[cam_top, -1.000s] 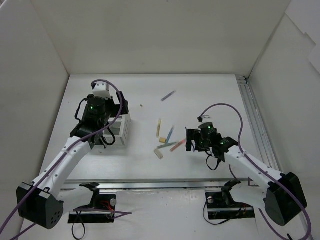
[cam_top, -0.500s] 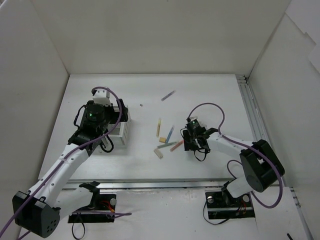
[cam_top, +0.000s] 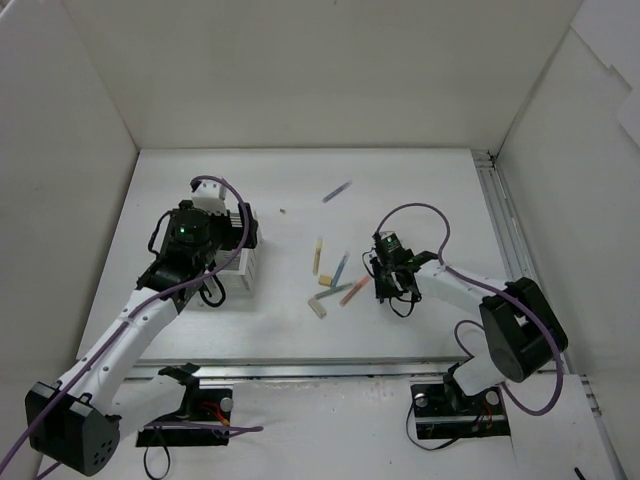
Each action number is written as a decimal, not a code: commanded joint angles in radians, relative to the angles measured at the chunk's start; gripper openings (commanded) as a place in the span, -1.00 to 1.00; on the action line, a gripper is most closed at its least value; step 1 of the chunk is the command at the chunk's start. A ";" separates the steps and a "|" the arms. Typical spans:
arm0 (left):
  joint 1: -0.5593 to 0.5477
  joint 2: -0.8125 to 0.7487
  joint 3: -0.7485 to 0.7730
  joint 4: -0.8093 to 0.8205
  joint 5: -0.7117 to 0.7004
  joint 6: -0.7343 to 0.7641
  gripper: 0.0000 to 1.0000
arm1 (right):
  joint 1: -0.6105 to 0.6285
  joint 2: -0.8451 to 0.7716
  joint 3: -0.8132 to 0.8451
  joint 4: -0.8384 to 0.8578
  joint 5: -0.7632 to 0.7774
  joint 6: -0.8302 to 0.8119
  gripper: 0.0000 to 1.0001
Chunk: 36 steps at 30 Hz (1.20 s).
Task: Sort the stationery into containers
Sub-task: Pick up the pen from the center of the board.
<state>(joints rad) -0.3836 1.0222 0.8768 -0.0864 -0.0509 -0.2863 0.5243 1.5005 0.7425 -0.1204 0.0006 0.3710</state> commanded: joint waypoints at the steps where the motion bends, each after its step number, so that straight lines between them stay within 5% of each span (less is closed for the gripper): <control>1: -0.012 0.015 0.076 0.024 0.152 0.123 0.99 | -0.004 -0.107 0.065 -0.135 -0.011 -0.059 -1.00; 12: -0.187 0.022 0.131 -0.096 0.728 0.766 0.99 | -0.067 -0.057 0.473 -0.610 -0.453 -0.415 -1.00; 19: -0.248 0.067 0.152 -0.142 0.871 1.027 0.99 | -0.037 0.053 0.578 -0.766 -0.686 -0.550 -1.00; 30: -0.339 0.294 0.349 -0.314 0.835 1.101 0.88 | -0.014 0.079 0.701 -0.751 -0.850 -0.502 -1.00; 36: -0.391 0.351 0.378 -0.305 0.726 1.056 0.42 | -0.014 0.070 0.718 -0.710 -0.860 -0.428 -1.00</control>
<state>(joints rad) -0.7464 1.3830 1.1984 -0.4057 0.7059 0.7620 0.5060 1.6005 1.4158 -0.8330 -0.8108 -0.1032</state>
